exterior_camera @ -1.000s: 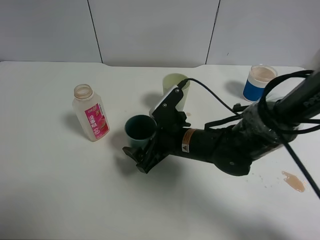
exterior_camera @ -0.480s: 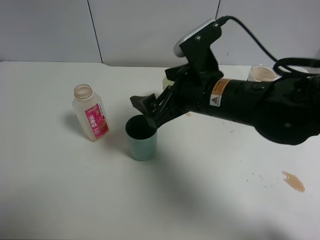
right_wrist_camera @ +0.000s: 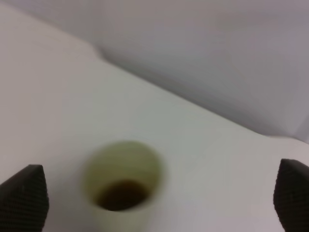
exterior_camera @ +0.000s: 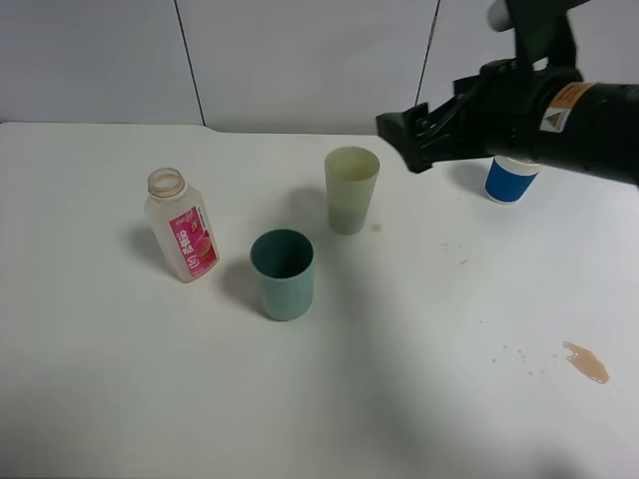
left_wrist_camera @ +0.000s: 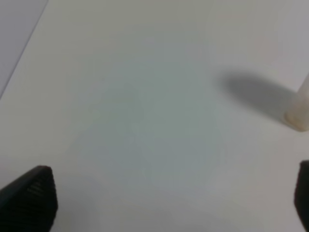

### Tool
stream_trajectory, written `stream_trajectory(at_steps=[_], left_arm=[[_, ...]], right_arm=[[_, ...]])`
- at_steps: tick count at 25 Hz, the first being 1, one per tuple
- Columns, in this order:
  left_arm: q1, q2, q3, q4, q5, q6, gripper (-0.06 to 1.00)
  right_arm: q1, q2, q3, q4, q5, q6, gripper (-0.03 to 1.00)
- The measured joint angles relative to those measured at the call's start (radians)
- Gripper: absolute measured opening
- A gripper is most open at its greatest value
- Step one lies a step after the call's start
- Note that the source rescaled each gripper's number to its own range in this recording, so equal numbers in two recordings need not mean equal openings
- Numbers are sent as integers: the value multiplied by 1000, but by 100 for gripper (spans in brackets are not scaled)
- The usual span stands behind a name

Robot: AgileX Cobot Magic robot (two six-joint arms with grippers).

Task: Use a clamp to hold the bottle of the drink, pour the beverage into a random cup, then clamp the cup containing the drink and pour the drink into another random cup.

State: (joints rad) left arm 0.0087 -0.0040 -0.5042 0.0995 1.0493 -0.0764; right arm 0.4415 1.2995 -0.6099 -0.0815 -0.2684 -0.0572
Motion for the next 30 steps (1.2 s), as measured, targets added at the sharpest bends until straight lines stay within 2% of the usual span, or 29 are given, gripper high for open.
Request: stream_trajectory(at_steps=[14, 19, 22, 25, 30], left_arm=[[0, 0, 0, 0, 0, 0, 100], [0, 0, 0, 0, 0, 0, 100], [0, 0, 0, 0, 0, 0, 100], [0, 0, 0, 0, 0, 0, 100], [0, 0, 0, 0, 0, 0, 100]], right_arm=[[-430, -459, 0, 0, 373, 1, 76], [-590, -671, 0, 12, 549, 1, 76], [-624, -789, 0, 24, 648, 1, 76], [-626, -907, 0, 42, 733, 1, 76], [-627, -1070, 0, 66, 931, 1, 76]])
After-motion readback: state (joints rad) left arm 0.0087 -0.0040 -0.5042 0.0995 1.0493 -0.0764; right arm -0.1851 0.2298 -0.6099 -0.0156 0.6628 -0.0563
